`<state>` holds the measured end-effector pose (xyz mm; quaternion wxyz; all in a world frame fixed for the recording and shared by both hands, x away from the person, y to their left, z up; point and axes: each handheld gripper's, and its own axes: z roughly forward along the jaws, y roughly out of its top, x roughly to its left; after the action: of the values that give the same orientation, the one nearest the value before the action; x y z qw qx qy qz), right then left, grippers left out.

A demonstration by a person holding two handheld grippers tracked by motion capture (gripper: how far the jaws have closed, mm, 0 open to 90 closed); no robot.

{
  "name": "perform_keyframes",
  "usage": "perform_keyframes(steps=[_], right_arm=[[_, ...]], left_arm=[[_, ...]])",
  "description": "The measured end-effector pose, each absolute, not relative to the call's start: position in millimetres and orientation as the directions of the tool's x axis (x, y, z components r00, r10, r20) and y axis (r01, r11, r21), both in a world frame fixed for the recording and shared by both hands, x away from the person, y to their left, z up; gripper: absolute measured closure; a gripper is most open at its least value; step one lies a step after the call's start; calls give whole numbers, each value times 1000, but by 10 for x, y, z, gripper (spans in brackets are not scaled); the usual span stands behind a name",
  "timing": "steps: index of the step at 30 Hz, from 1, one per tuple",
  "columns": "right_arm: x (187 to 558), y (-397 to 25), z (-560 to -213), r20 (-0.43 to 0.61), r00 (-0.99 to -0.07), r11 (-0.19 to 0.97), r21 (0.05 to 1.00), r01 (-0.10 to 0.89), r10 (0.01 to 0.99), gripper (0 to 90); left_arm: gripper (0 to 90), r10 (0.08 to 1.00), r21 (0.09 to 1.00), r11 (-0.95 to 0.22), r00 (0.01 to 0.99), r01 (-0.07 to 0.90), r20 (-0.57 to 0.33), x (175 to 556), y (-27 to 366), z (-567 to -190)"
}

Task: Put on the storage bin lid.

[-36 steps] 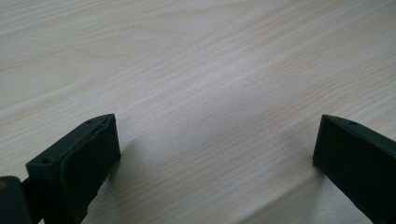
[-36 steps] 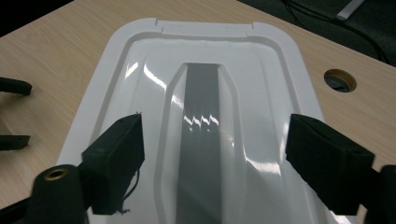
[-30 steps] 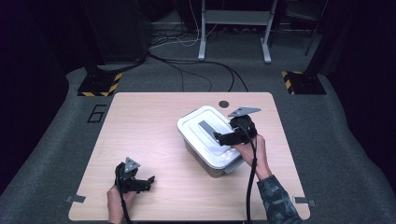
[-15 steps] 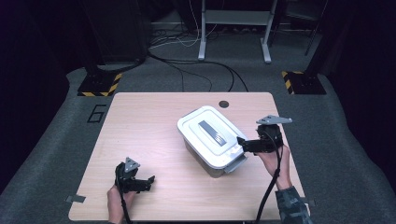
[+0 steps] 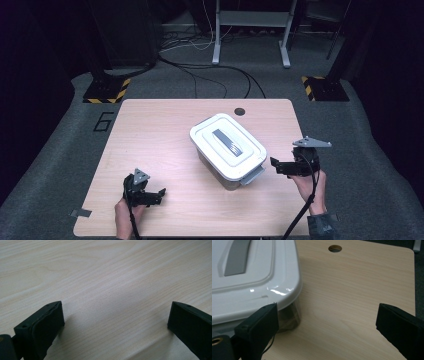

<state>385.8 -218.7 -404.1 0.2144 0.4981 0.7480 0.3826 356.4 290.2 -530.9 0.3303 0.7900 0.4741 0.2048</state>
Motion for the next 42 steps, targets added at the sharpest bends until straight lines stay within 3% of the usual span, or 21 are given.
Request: perform_keyframes(steps=[25,42], right_arm=[[3692,-2474,-5031,82,-302,159,703,693,950,47],[3615,-2463,-5287,4,-243,165,723,670,970,26]], left_arm=[[3,885,717,-329,465,615,8,3563,2900,-5310],[2,886,717,-329,464,615,8,3563,2898,-5310]])
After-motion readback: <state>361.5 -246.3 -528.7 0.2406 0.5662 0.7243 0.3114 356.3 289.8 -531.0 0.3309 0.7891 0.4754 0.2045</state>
